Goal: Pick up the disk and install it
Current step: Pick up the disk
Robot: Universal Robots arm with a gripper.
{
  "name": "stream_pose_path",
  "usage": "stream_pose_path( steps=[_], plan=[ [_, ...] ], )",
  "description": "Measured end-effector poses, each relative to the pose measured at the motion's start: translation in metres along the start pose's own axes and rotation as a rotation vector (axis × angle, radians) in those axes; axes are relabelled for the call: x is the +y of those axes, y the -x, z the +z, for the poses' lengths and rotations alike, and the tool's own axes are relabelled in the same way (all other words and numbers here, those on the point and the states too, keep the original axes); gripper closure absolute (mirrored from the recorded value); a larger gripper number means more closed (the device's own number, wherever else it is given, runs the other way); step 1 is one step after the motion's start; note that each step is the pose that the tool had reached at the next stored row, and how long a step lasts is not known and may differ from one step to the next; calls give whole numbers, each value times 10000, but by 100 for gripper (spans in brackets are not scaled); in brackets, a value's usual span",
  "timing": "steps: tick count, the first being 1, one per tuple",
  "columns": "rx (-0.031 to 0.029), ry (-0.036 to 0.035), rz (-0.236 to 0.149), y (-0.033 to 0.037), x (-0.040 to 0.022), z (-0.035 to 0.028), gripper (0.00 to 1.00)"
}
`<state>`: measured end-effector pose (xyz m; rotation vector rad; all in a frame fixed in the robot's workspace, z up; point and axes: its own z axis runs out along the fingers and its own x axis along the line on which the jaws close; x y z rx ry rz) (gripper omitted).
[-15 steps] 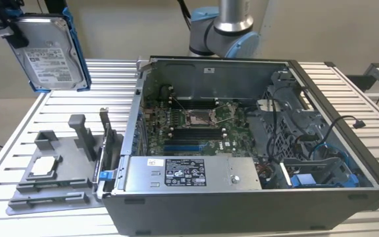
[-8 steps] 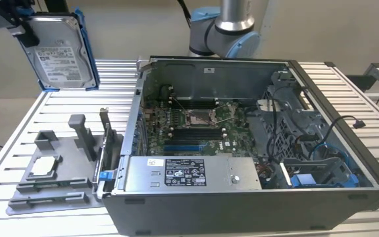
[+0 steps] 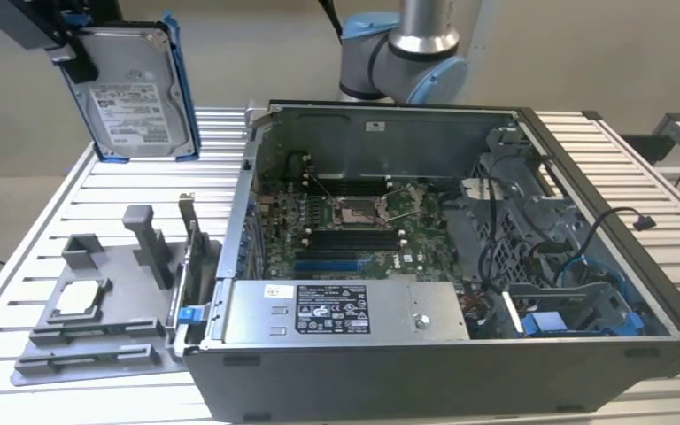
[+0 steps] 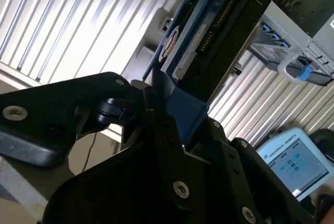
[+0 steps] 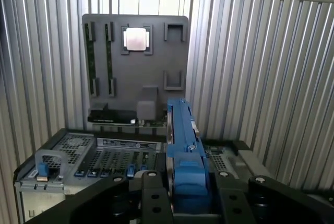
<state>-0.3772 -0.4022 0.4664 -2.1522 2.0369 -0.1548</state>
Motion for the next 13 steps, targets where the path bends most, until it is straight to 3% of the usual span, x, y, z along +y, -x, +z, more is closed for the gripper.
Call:
stream_pose_path(
  steps=[13],
  plan=[
    [-2, 55, 3, -28, -461, 85, 100]
  ],
)
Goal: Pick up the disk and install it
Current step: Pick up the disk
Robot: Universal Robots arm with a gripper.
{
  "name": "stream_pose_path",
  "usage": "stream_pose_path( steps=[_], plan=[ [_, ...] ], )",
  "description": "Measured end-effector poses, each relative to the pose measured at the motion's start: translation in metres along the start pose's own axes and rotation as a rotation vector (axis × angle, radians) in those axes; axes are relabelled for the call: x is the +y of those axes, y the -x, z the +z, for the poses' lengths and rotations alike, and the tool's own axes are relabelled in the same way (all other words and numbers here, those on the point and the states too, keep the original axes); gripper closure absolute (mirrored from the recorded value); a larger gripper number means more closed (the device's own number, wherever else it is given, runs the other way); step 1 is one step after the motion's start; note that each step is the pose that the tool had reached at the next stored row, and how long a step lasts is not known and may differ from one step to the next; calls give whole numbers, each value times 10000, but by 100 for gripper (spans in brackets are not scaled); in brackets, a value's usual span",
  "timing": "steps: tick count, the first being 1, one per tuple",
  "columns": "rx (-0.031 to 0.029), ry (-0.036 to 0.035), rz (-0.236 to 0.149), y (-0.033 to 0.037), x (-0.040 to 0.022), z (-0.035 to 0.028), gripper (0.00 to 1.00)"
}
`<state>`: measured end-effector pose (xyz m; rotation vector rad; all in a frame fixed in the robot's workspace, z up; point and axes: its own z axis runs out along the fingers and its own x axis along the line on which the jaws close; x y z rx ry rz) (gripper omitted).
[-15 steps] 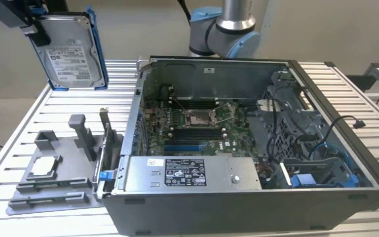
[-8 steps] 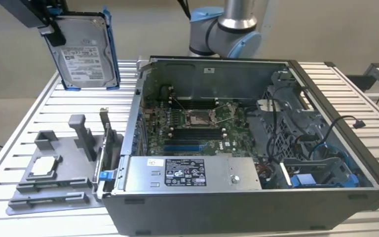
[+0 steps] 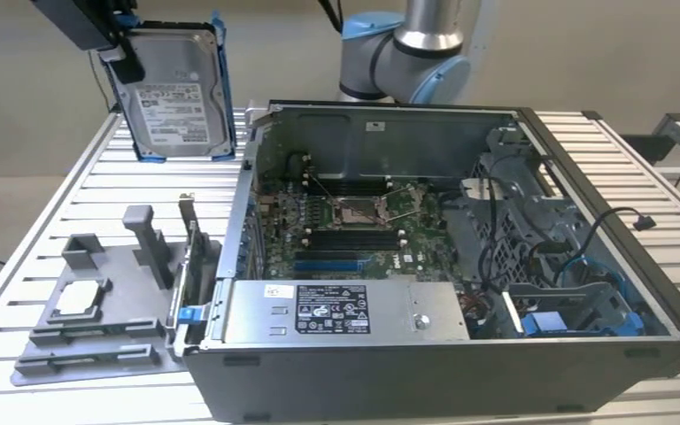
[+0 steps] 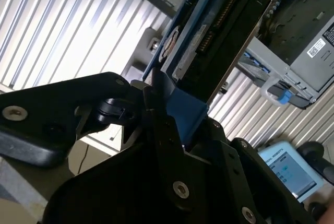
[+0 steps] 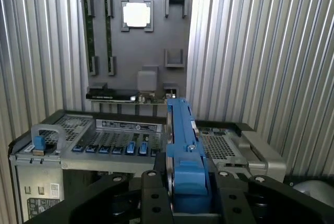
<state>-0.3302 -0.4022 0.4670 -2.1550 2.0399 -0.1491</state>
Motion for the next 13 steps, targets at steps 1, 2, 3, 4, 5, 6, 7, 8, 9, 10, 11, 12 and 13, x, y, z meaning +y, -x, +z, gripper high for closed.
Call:
stream_pose_path(
  steps=[1, 2, 3, 4, 5, 6, 7, 8, 9, 10, 11, 12, 13],
  plan=[
    [0, 6, 0, -2, -39, 7, 100],
    [-1, 12, 1, -5, -79, 15, 100],
    [-2, 20, 1, -7, -117, 22, 100],
    [-2, 30, 1, -9, -159, 30, 100],
    [-2, 42, 2, -12, -200, 37, 100],
    [-3, 54, 2, -15, -240, 45, 100],
    [-4, 65, 3, -17, -280, 53, 100],
    [-4, 79, 4, -19, -323, 61, 100],
    [-5, 93, 5, -22, -363, 69, 100],
    [-6, 106, 5, -24, -404, 77, 100],
    [-7, 120, 6, -27, -444, 84, 100],
    [-7, 136, 7, -30, -486, 92, 100],
    [-7, 153, 8, -32, -526, 100, 100]
  ],
)
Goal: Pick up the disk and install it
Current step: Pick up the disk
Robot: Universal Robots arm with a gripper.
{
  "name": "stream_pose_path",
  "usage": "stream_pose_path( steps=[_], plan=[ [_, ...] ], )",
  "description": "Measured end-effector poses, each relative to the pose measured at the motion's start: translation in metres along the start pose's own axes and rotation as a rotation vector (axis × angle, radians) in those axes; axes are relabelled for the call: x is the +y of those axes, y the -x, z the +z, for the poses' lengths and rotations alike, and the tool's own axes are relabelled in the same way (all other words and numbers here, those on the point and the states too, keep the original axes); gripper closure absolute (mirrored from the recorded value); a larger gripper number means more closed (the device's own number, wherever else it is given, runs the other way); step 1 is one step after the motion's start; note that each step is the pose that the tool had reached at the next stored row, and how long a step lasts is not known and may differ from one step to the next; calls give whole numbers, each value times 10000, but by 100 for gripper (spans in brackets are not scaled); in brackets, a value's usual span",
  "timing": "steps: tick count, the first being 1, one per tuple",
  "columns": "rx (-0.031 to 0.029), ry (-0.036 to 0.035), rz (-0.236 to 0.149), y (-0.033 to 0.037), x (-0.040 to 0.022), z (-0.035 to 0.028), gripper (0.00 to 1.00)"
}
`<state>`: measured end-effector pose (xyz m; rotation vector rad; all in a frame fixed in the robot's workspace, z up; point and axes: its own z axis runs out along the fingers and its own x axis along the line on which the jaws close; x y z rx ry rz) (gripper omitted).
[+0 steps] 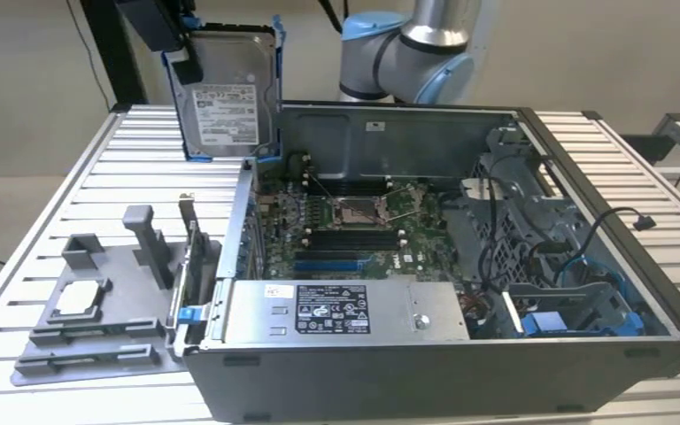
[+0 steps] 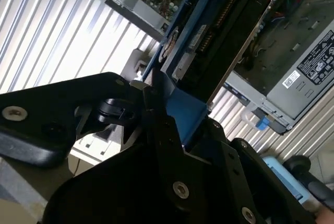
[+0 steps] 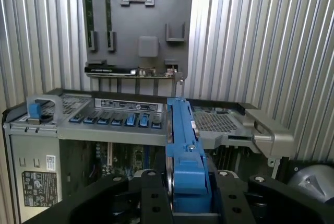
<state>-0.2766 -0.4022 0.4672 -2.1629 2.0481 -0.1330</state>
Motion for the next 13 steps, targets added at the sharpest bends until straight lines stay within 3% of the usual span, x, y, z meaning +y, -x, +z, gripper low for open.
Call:
stream_pose_path(
  steps=[8, 13],
  plan=[
    [-8, 138, 8, -20, -307, 53, 100],
    [-9, 155, 9, -33, -460, 80, 100]
  ],
)
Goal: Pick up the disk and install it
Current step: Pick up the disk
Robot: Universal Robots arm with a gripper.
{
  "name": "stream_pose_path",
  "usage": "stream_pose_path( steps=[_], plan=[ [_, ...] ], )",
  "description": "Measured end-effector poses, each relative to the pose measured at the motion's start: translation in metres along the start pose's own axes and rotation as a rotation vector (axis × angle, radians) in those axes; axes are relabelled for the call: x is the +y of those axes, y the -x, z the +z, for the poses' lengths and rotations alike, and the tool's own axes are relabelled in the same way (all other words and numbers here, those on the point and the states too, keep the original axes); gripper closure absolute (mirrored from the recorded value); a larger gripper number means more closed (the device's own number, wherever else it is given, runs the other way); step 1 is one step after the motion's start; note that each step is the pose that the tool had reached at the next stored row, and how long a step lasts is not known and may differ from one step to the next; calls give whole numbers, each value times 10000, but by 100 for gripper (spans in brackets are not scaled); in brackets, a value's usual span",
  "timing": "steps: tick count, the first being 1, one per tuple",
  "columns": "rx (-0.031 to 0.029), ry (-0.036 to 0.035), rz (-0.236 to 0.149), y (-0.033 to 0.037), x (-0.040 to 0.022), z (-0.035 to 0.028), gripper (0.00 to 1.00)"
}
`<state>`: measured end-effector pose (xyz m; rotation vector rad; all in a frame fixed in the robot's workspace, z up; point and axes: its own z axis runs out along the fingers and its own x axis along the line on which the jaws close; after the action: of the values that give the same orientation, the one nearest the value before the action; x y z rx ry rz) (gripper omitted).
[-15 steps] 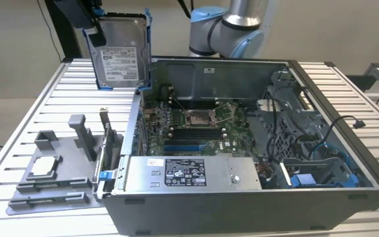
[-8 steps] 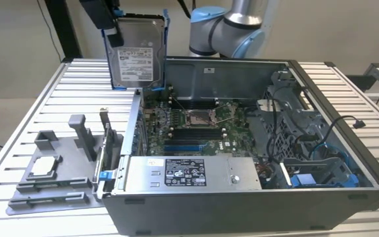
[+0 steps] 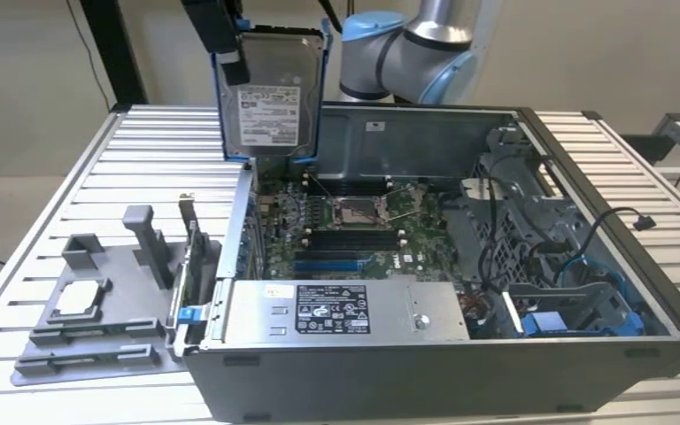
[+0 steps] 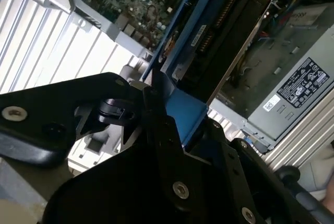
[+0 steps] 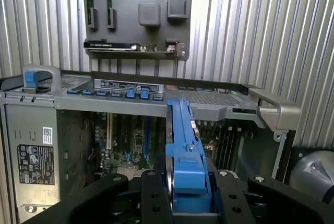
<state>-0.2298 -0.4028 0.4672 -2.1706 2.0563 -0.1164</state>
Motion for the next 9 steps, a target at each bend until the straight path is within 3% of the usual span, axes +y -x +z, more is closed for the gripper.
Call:
stream_pose_path(
  steps=[9],
  plan=[
    [0, 0, 0, -56, -200, 30, 100]
  ],
)
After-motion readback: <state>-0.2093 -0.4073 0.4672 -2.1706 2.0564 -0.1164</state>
